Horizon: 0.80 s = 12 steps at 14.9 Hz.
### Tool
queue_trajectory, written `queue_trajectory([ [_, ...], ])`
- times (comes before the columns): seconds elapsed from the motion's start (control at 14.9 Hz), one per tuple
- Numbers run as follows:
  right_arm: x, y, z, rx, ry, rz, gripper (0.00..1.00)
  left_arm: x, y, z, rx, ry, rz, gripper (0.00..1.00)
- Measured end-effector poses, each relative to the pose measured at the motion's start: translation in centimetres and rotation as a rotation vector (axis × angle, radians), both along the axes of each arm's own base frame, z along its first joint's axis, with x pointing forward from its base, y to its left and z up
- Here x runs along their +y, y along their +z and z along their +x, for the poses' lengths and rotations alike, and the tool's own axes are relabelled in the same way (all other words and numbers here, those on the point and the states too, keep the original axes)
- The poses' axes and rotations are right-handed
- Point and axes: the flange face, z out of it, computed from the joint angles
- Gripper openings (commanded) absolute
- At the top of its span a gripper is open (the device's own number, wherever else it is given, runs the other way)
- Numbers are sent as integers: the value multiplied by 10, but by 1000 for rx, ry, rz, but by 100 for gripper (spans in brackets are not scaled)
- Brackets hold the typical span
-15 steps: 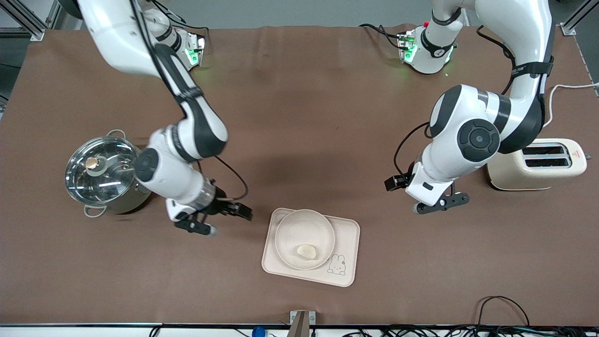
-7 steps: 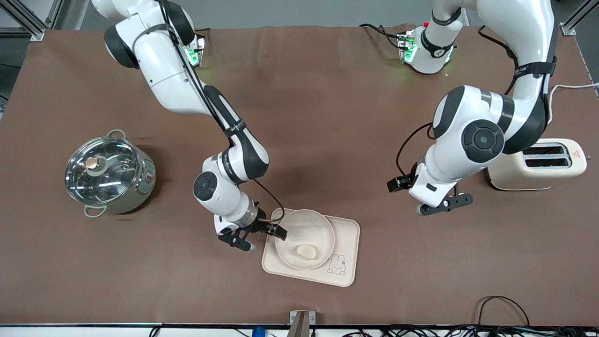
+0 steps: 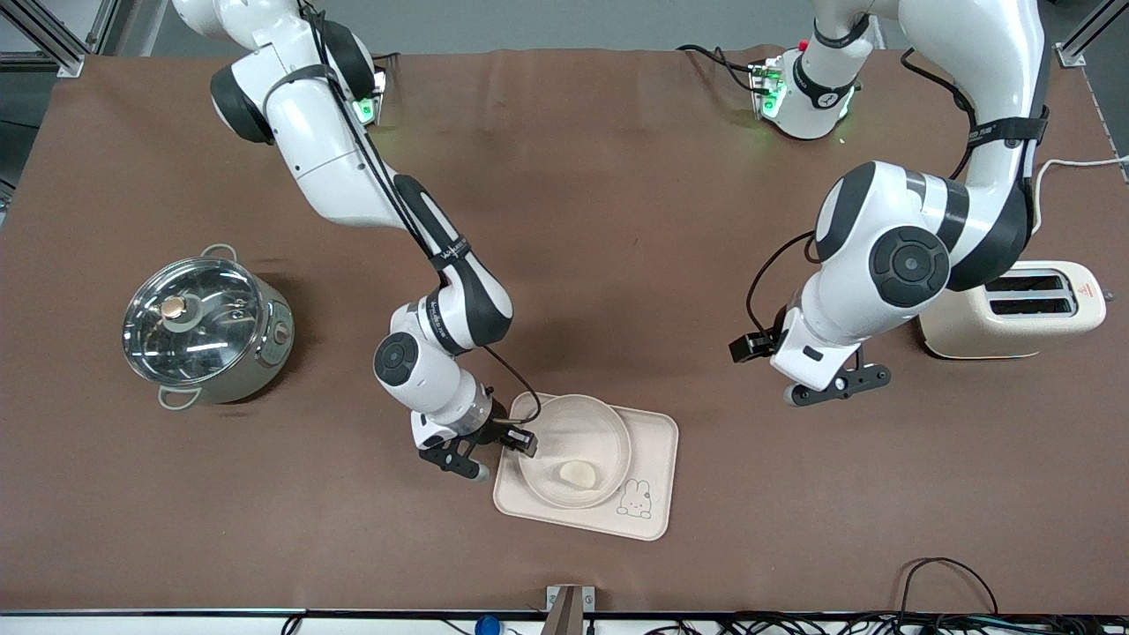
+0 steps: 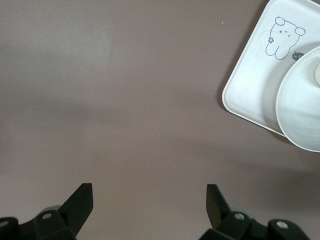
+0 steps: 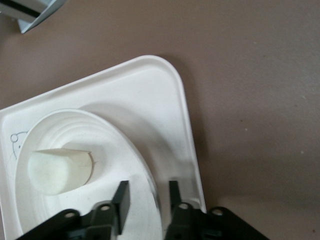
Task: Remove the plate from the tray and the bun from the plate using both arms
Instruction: 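Lift the white plate off the tray and set it beside the tray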
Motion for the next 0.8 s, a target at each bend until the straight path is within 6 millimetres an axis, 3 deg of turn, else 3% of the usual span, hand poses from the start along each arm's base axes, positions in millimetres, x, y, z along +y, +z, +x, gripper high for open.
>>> queue_trajectory([
  [0.54,-2,1,2,-107,246,-68,1,0,0,0,0,0,0,100],
  [0.8,0,4,-10,-110,324,-89,1,0,-1,0,1,0,0,100],
])
